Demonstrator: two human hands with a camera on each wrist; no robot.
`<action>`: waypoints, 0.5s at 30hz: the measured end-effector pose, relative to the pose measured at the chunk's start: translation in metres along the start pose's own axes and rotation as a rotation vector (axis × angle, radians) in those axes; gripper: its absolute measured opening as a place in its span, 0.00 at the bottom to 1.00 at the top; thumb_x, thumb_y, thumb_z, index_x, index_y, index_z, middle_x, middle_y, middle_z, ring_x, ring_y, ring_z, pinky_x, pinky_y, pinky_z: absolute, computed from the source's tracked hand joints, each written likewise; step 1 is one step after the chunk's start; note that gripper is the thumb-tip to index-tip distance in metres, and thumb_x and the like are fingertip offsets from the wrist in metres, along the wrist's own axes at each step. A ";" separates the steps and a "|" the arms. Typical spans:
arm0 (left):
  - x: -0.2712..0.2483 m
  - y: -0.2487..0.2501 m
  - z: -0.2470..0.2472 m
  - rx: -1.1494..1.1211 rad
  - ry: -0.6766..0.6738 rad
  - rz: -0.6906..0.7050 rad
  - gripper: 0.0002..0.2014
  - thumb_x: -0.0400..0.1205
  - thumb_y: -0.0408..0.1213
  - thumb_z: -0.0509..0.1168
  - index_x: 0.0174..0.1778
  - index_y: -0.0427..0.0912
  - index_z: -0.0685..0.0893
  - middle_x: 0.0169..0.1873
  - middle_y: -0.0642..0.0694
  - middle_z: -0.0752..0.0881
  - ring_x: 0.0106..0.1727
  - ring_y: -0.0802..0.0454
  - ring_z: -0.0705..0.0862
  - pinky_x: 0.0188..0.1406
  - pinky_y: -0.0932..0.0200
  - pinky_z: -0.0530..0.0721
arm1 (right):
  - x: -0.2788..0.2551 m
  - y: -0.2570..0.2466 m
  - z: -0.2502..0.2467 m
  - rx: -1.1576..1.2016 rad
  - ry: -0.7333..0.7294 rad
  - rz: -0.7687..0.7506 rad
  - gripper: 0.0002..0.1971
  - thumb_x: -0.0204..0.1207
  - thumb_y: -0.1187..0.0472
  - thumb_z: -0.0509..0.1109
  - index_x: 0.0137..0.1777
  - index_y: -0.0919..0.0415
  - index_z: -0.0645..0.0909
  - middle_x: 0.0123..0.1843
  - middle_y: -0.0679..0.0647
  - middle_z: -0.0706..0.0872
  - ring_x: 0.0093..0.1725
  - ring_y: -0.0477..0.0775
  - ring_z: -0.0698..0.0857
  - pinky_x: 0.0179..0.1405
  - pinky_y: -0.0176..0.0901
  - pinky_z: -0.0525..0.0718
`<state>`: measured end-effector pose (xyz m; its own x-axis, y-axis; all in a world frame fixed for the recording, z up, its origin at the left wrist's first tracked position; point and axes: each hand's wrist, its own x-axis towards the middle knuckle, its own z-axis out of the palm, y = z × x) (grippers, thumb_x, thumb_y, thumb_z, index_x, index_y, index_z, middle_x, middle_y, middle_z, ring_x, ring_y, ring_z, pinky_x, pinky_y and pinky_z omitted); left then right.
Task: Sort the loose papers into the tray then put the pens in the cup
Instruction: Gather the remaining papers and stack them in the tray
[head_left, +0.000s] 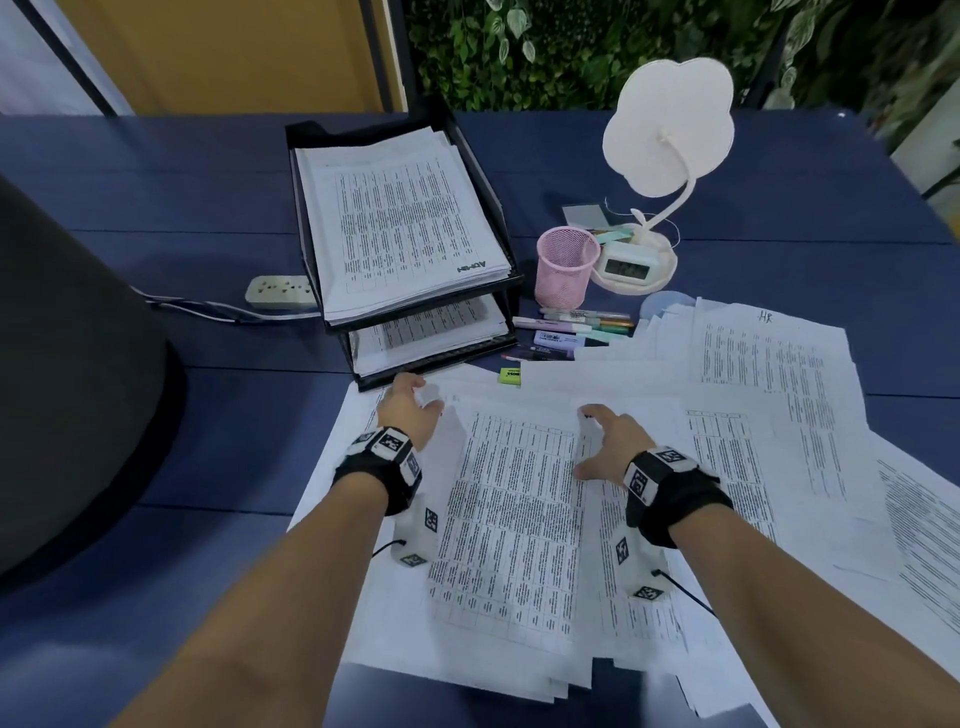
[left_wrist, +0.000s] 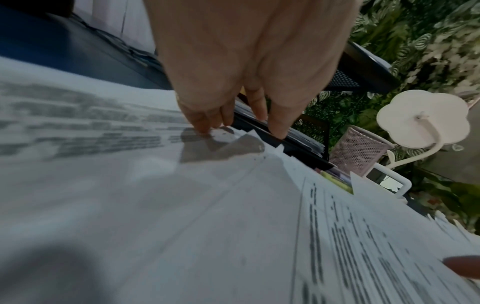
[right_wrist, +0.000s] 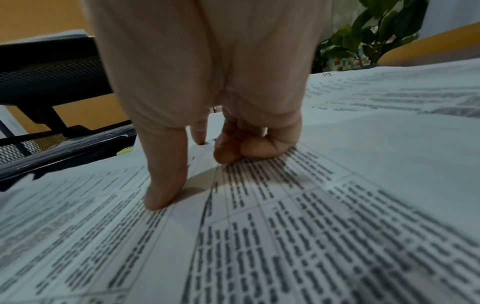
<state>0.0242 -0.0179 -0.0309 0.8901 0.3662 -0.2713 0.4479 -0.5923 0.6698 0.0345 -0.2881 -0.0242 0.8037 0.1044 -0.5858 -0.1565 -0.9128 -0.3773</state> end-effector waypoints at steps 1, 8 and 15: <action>0.005 0.002 -0.001 0.006 -0.027 -0.006 0.21 0.80 0.38 0.68 0.67 0.40 0.73 0.63 0.39 0.79 0.61 0.38 0.79 0.59 0.51 0.79 | 0.000 0.000 0.000 -0.002 0.000 0.001 0.48 0.65 0.53 0.81 0.81 0.47 0.56 0.69 0.62 0.71 0.61 0.62 0.81 0.53 0.45 0.80; 0.010 0.000 -0.005 -0.172 -0.041 -0.054 0.27 0.78 0.34 0.70 0.72 0.41 0.69 0.50 0.43 0.81 0.51 0.43 0.82 0.47 0.59 0.76 | 0.001 0.001 0.001 0.010 0.005 -0.003 0.49 0.64 0.54 0.82 0.81 0.47 0.56 0.70 0.62 0.70 0.61 0.61 0.80 0.53 0.45 0.80; -0.021 -0.004 -0.013 -0.088 -0.109 -0.200 0.29 0.79 0.55 0.66 0.68 0.37 0.73 0.66 0.39 0.80 0.62 0.41 0.80 0.56 0.56 0.75 | 0.001 -0.002 0.001 0.007 0.010 0.013 0.50 0.63 0.54 0.82 0.81 0.47 0.55 0.71 0.62 0.70 0.63 0.62 0.79 0.57 0.49 0.82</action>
<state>0.0026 -0.0136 -0.0186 0.7904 0.3879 -0.4741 0.6112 -0.4491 0.6517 0.0349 -0.2857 -0.0244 0.8076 0.0887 -0.5831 -0.1708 -0.9111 -0.3751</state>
